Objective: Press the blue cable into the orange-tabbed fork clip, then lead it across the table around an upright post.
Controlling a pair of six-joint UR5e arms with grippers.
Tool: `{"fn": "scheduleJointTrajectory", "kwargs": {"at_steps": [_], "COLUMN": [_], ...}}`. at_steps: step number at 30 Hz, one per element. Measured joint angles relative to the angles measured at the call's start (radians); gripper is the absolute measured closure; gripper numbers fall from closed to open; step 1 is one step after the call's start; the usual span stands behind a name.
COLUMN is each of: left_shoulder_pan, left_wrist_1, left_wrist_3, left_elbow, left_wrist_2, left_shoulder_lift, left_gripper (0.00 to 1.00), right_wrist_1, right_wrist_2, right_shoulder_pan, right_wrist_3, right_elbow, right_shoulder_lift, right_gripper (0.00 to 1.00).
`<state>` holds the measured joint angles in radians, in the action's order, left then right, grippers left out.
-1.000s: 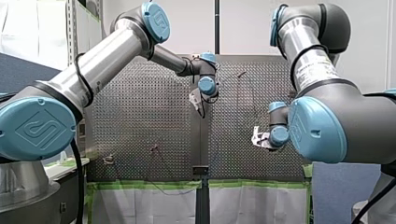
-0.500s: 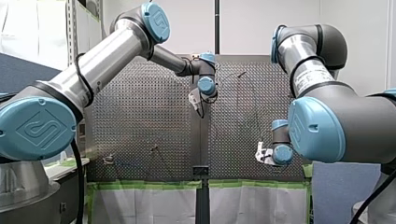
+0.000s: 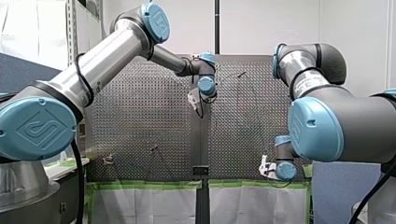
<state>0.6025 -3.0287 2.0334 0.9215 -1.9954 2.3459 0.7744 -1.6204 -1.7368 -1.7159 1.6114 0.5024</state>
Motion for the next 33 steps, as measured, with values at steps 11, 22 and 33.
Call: {"fn": "scheduleJointTrajectory", "kwargs": {"at_steps": [11, 22, 33], "left_shoulder_pan": [0.001, -0.003, -0.02], "left_wrist_1": [-0.025, -0.114, -0.183], "left_wrist_3": [0.002, 0.081, 0.147], "left_elbow": [0.0, 0.0, 0.0], "left_wrist_2": [0.002, 0.035, 0.1], "left_shoulder_lift": [0.0, -0.001, -0.004], "left_gripper": [0.02, 0.02, 0.02], "right_wrist_1": [0.005, 0.003, 0.003], "right_wrist_2": [0.003, 0.006, 0.008], "right_shoulder_pan": [0.005, 0.006, 0.006], "right_wrist_3": [0.002, 0.004, 0.004], "right_elbow": [-0.006, -0.007, -0.01], "right_shoulder_lift": [-0.114, -0.163, -0.163], "right_gripper": [1.0, 1.0, 1.0]}}
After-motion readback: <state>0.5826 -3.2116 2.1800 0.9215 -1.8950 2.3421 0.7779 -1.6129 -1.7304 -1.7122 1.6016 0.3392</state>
